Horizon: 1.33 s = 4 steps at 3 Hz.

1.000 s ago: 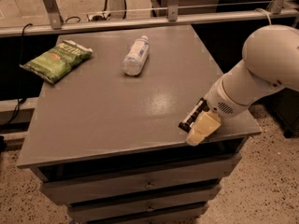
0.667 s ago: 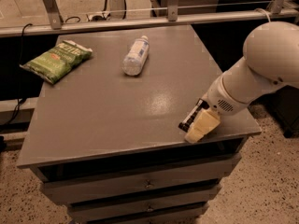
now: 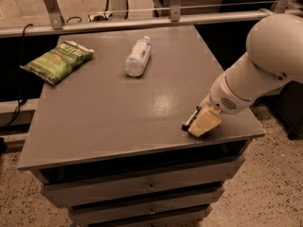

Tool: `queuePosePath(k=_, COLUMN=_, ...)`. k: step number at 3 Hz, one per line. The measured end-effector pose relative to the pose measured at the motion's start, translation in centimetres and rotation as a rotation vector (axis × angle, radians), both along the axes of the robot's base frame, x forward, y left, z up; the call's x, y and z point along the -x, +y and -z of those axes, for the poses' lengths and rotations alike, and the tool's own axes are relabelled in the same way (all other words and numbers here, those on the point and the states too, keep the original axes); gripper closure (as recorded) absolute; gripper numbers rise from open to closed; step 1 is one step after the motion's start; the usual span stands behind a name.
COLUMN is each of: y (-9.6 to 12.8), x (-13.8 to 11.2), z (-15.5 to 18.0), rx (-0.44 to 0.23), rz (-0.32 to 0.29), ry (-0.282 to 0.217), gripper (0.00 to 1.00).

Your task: Move rxbar chocolate near blue plastic bottle

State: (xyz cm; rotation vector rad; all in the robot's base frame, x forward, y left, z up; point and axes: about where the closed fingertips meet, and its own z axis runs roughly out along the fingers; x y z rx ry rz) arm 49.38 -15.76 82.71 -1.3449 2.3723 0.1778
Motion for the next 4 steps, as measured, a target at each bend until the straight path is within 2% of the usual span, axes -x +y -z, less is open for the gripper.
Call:
queuePosePath(k=1, y=0.0, x=0.0, z=0.0, rx=0.000, rz=0.000, ry=0.000, gripper=1.00)
queuePosePath(k=2, y=-0.9, x=-2.1, z=-3.3, rx=-0.006, rz=-0.017, ry=-0.077, gripper=1.00)
queuePosePath(k=3, y=-3.3, x=-5.3, z=-10.1, rx=-0.049, rz=-0.047, ry=-0.233, gripper=1.00)
queuePosePath(k=4, y=-3.2, x=-6.2, z=-13.2, rx=-0.055, rz=-0.056, ry=-0.299, gripper=1.00)
